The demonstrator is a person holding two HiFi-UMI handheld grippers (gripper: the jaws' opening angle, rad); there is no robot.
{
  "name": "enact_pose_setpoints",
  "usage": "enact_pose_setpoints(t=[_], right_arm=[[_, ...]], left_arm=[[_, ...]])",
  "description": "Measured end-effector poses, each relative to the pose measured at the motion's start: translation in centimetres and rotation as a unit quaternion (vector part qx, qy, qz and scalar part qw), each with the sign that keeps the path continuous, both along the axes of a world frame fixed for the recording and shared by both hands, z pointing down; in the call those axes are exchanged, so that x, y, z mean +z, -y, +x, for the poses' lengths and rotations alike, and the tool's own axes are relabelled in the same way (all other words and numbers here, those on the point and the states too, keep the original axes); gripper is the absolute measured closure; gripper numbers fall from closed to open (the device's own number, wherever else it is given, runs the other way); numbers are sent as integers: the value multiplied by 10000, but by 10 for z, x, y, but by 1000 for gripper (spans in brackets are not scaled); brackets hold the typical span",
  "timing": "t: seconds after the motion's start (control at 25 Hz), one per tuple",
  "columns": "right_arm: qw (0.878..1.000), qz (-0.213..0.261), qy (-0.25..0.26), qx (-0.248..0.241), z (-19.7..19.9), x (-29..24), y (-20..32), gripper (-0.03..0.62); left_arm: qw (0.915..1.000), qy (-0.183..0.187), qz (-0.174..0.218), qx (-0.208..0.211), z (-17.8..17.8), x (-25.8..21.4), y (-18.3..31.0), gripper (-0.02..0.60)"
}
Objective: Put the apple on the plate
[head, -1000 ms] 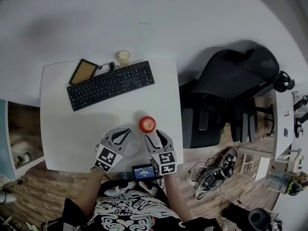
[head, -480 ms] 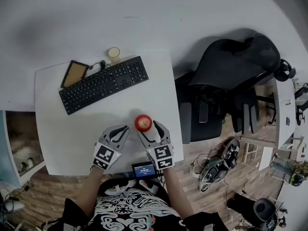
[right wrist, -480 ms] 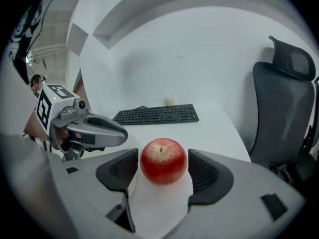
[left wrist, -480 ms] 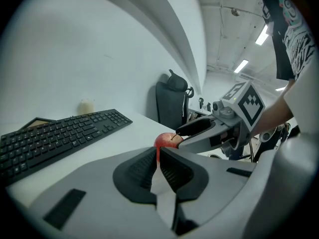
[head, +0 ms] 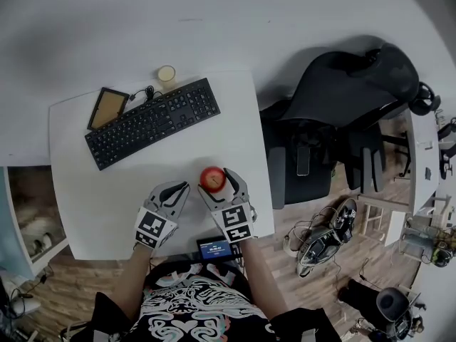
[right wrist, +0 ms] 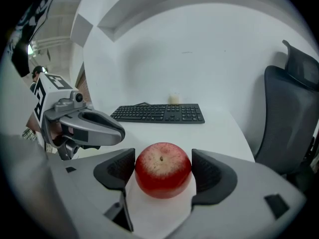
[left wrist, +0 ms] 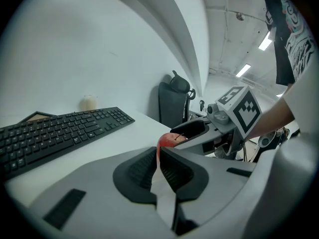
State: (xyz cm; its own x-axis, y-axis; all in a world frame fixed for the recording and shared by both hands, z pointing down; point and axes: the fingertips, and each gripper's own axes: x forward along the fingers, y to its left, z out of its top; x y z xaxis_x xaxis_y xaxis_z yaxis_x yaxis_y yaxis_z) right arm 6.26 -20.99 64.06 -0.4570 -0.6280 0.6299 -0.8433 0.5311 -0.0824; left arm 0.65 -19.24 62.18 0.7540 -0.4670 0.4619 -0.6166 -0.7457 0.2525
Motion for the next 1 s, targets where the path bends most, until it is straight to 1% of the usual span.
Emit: enact_pose_setpoints(t=[0.16, 0.36, 0.48, 0.8, 1.0], right_arm=[[10000, -30, 7, 26, -1, 4, 1, 253], [9995, -196, 194, -134, 2, 5, 2, 253], [9996, -243, 139, -87, 3, 6, 5, 253], [10000, -17, 60, 40, 1, 0, -2, 255], [9998, 81, 70, 155, 8, -6, -7, 255]], left_arm=[[10000, -11, -31, 37, -2, 5, 0, 566], [9999, -75, -87, 82, 4, 4, 1, 566], [9999, -78, -101, 109, 7, 4, 1, 566], [9999, -107, -54, 0, -5, -3, -1, 566], [9999, -113, 28, -19, -9, -7, -3, 566]])
